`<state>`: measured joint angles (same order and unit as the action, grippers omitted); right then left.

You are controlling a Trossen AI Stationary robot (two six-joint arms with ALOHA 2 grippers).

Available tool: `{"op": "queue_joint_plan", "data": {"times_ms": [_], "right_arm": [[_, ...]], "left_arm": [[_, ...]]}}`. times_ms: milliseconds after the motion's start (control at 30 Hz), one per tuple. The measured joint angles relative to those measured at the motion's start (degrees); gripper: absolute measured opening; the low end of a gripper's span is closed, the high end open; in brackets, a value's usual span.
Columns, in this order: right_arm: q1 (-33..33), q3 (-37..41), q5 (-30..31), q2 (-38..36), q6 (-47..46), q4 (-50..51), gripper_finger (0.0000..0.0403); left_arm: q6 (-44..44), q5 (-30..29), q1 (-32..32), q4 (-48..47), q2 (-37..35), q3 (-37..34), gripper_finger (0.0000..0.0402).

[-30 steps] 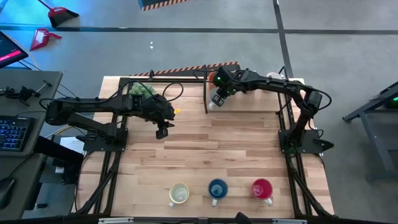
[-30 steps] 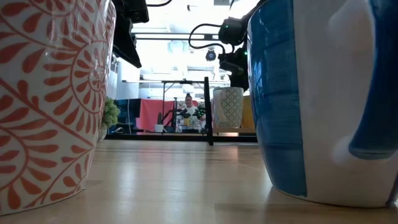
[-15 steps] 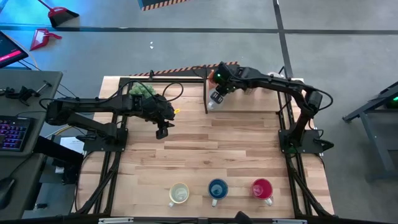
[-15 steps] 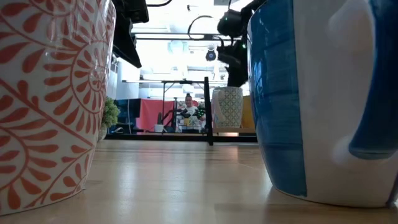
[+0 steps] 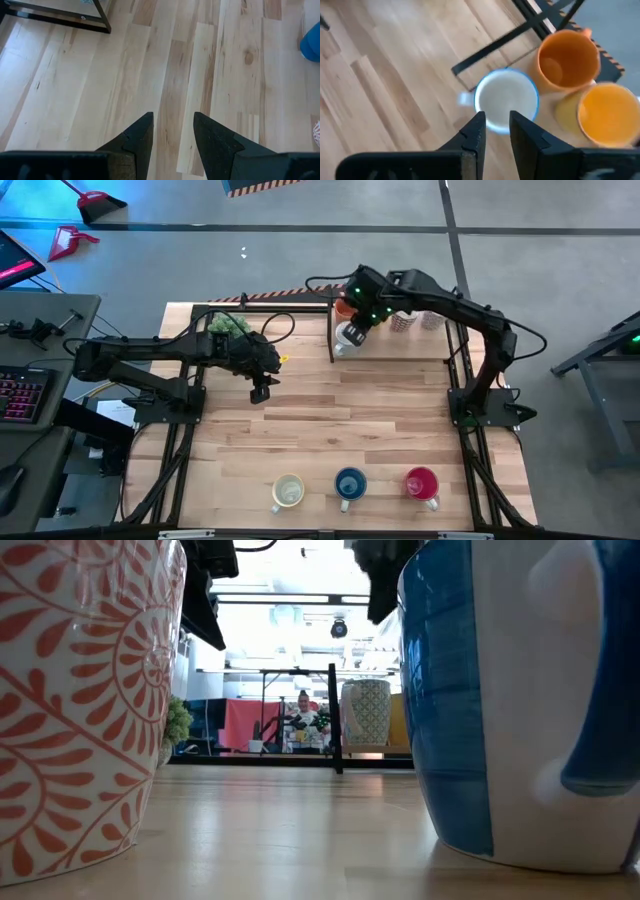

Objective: Place coffee mugs
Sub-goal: Put the orange patterned mug on the shelf

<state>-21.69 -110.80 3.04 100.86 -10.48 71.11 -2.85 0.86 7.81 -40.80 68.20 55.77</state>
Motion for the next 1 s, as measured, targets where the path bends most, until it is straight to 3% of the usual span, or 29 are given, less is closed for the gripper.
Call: {"op": "queue_joint_plan", "data": {"times_ms": [167,333,500,667,833,1000], "right_arm": [[5.33,-2.73,4.44,-2.61,1.05,3.94,0.0052],[12.2,1.71,9.9,-9.64,-3.02,4.11,0.0035],[19.54,13.16,13.1,-20.61,-7.55,-2.2,0.0025],[25.95,29.24,12.99,-32.82,-9.67,-16.67,0.0024],[30.6,42.87,11.53,-41.61,-8.73,-29.98,0.0024],[32.64,49.83,11.45,-46.23,-12.27,-31.54,0.0024]], "left_arm": [[0.02,0.0,0.0,0.07,0.0,0.0,0.0131],[-0.07,1.01,-0.02,0.1,0.0,0.0,0.0131],[-1.07,6.86,-0.11,0.4,0.0,0.0,0.0131],[-3.1,10.38,-2.64,2.32,0.0,0.0,0.0131],[-7.75,11.76,-9.81,6.88,0.0,0.07,0.0131],[-17.58,10.58,-18.64,7.5,0.12,0.07,0.0131]]}}
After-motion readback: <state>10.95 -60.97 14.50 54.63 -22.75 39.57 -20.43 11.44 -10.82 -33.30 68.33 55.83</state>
